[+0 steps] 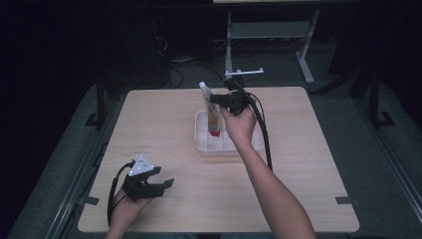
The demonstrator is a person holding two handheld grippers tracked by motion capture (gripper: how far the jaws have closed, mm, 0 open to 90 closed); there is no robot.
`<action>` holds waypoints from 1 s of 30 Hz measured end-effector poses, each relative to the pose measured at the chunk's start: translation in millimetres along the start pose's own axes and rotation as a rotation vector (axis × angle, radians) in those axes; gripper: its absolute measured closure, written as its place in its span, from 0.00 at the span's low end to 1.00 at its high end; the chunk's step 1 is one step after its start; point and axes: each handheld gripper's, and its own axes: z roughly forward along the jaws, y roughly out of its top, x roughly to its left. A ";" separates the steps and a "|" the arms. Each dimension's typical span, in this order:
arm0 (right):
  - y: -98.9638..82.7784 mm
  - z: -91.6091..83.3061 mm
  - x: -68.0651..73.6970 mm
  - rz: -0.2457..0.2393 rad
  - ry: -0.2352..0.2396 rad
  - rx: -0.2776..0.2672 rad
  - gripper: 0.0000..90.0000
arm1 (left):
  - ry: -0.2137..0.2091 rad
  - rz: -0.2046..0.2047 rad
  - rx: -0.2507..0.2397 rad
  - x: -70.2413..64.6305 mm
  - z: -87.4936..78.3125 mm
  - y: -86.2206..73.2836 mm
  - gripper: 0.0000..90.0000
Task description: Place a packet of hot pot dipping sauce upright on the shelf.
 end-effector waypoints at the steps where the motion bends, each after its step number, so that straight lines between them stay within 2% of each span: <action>1: -0.4 0.9 -0.9 0.001 -0.004 0.000 0.97 | 0.000 0.000 -0.002 0.0 -0.1 0.0 0.36; 22: -9.2 17.8 -11.4 0.036 -0.032 0.022 0.96 | -0.004 -0.009 -0.004 0.2 0.1 -0.4 0.36; 30: -11.3 25.6 -10.7 0.044 -0.034 0.031 0.96 | -0.008 -0.016 -0.010 0.3 -0.1 -0.5 0.36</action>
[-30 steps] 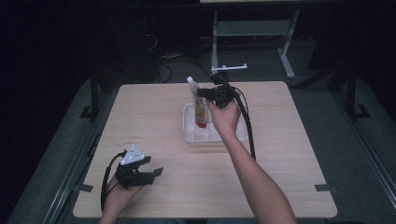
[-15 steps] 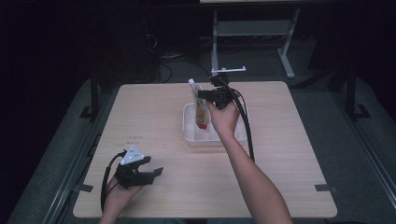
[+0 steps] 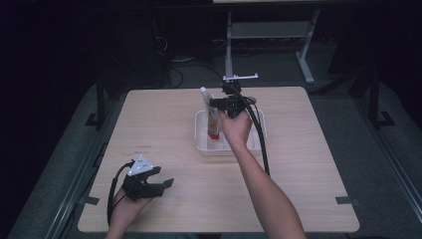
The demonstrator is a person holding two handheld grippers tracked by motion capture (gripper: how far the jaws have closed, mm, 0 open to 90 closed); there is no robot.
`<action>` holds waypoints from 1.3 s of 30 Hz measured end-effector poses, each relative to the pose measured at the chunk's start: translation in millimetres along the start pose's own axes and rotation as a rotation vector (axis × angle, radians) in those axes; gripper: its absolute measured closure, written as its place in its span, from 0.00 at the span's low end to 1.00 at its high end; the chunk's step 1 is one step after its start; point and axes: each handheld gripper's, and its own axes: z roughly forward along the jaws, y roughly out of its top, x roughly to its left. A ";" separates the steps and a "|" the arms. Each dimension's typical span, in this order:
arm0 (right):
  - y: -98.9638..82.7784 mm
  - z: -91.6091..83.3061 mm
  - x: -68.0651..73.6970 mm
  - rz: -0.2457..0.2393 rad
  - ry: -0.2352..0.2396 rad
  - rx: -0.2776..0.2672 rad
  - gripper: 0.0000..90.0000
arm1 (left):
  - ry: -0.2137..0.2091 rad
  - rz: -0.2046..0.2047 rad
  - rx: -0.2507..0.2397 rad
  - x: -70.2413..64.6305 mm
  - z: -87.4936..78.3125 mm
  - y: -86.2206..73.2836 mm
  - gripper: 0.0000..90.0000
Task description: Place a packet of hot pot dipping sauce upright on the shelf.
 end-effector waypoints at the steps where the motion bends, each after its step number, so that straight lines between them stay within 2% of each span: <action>1: -0.2 0.5 0.1 0.001 -0.002 0.001 0.96 | -0.001 -0.001 -0.002 0.0 -0.4 0.2 0.36; 11: -8.4 8.1 -5.3 0.017 -0.008 0.018 0.96 | -0.005 -0.004 -0.003 -0.5 0.5 0.0 0.36; 20: -18.5 14.7 -9.0 0.006 -0.010 0.043 0.95 | -0.010 0.000 0.003 -0.6 0.9 0.1 0.36; 24: -22.4 11.8 -9.7 0.002 -0.002 0.042 0.94 | -0.011 0.000 0.002 -0.5 0.8 0.3 0.36; 29: -25.6 5.9 -10.5 -0.028 0.008 0.070 0.93 | -0.011 -0.002 0.003 -1.5 1.8 0.3 0.36; 39: -30.4 -0.7 -13.9 -0.052 0.040 0.100 0.90 | -0.014 0.002 0.009 -2.1 4.2 0.0 0.36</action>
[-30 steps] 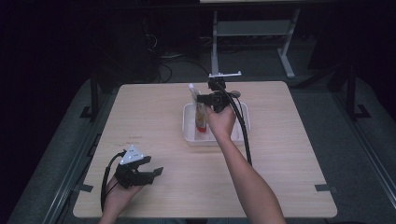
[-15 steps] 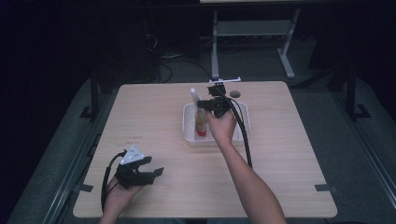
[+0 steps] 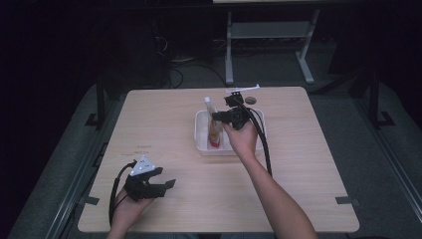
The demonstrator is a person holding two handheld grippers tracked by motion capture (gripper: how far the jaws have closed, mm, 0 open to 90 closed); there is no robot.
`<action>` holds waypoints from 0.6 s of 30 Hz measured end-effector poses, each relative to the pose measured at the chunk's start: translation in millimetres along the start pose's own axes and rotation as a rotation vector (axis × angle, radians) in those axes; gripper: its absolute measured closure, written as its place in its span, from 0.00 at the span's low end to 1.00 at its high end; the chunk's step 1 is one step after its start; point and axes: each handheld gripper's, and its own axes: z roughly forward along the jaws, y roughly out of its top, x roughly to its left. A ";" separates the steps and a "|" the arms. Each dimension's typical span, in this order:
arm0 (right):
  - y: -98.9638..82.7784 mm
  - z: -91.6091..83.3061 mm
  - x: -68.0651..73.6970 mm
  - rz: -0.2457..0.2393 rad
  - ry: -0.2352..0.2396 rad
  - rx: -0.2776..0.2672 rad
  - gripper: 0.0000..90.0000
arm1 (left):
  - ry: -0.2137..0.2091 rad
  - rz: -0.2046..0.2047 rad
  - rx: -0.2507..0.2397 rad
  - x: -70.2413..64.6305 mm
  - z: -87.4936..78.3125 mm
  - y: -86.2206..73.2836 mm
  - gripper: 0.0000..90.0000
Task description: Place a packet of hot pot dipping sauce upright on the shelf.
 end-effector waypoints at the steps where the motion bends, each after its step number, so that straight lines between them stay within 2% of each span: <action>1: -0.5 -0.8 -0.1 -0.006 0.001 0.004 0.90 | 0.000 0.000 0.000 0.1 -0.1 0.0 0.36; 18: -9.5 -9.3 -6.5 -0.004 0.045 0.014 0.89 | 0.008 0.006 0.005 0.1 0.5 0.0 0.36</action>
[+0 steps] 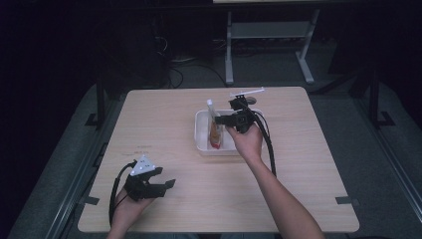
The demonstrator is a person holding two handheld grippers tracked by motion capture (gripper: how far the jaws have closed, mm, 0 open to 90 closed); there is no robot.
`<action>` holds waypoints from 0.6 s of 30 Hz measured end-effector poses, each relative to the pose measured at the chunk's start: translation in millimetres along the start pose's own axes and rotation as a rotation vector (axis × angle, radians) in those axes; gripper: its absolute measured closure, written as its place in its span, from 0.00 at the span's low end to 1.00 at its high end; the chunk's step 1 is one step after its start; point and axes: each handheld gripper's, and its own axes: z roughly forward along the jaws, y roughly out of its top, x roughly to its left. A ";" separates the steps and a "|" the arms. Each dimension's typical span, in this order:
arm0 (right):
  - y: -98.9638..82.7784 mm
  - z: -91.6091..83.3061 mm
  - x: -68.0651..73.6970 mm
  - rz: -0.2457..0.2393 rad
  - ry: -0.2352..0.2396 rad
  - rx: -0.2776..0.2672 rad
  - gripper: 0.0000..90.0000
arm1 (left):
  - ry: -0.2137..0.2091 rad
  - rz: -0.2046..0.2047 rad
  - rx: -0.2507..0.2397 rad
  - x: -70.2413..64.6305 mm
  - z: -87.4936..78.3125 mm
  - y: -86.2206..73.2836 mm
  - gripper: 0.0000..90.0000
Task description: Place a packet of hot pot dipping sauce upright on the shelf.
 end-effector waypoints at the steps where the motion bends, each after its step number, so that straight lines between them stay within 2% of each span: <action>1: 0.0 0.0 0.0 0.000 0.000 0.000 0.89 | 0.000 0.000 0.001 0.1 -0.1 0.0 0.36; 18: -2.3 -3.2 -2.7 -0.005 0.008 0.005 0.88 | 0.005 0.006 0.002 0.8 -0.6 0.2 0.36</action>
